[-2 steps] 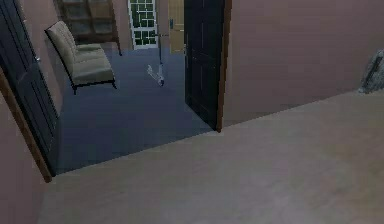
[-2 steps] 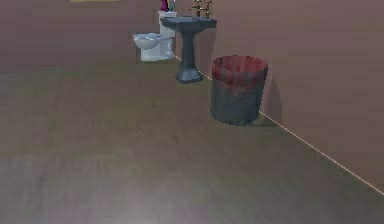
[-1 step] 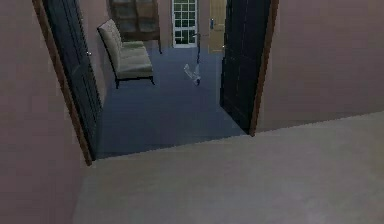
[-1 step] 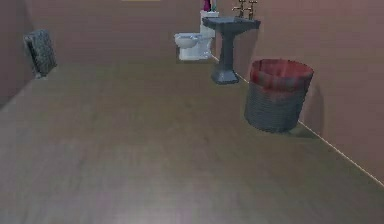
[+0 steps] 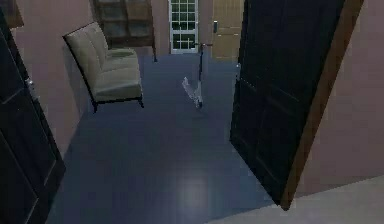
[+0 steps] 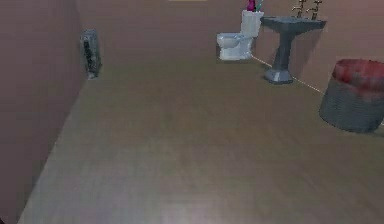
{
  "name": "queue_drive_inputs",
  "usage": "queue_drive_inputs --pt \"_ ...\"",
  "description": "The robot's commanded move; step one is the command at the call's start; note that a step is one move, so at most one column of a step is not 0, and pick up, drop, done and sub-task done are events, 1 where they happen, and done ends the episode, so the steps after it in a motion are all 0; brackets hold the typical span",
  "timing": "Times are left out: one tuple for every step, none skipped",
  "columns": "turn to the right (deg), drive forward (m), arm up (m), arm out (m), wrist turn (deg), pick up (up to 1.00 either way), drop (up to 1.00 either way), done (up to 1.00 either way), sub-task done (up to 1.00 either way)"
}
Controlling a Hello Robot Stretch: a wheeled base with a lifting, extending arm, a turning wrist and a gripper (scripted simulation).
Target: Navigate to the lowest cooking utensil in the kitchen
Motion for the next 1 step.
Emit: queue_drive_inputs --pt "0.0 1.0 0.0 0.0 0.0 0.0 0.0 0.0 0.0"
